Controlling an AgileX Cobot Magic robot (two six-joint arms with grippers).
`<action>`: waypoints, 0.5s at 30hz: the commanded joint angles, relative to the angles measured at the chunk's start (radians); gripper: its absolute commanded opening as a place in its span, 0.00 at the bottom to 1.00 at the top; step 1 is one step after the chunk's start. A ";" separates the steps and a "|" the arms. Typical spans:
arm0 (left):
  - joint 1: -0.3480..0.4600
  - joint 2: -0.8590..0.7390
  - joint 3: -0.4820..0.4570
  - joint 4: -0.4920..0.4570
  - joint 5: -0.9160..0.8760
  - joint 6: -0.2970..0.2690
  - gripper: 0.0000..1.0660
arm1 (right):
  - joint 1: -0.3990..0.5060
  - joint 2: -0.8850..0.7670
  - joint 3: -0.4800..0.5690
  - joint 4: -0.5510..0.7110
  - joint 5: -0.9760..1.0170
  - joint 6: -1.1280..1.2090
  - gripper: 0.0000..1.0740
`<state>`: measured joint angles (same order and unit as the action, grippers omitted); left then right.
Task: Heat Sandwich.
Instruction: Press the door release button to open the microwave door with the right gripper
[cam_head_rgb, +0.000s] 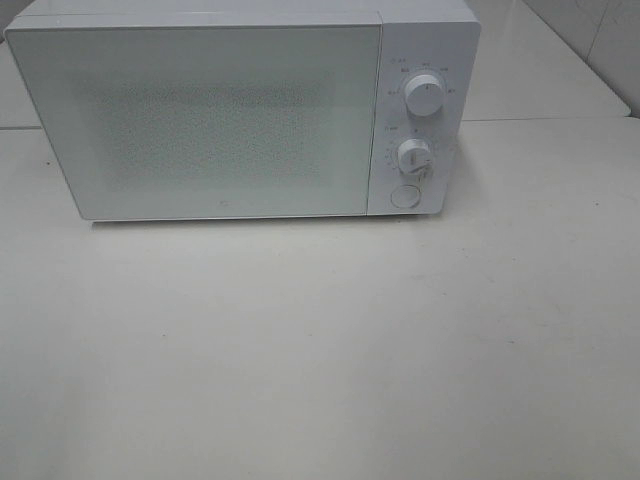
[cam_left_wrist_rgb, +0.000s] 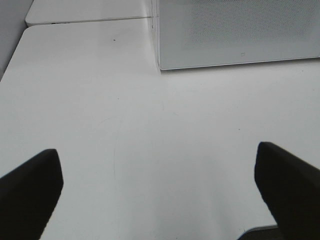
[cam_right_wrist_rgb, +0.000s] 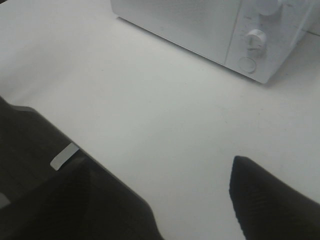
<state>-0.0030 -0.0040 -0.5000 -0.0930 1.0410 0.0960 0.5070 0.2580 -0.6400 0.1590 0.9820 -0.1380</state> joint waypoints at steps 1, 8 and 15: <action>0.002 -0.026 0.004 -0.009 -0.005 -0.003 0.93 | -0.079 -0.066 0.039 -0.027 -0.001 0.020 0.70; 0.002 -0.026 0.004 -0.009 -0.005 -0.003 0.93 | -0.255 -0.179 0.103 -0.098 0.003 0.074 0.70; 0.002 -0.026 0.004 -0.009 -0.005 -0.003 0.93 | -0.339 -0.222 0.111 -0.101 0.015 0.098 0.70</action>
<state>-0.0030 -0.0040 -0.5000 -0.0930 1.0410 0.0960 0.1890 0.0520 -0.5330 0.0640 0.9940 -0.0510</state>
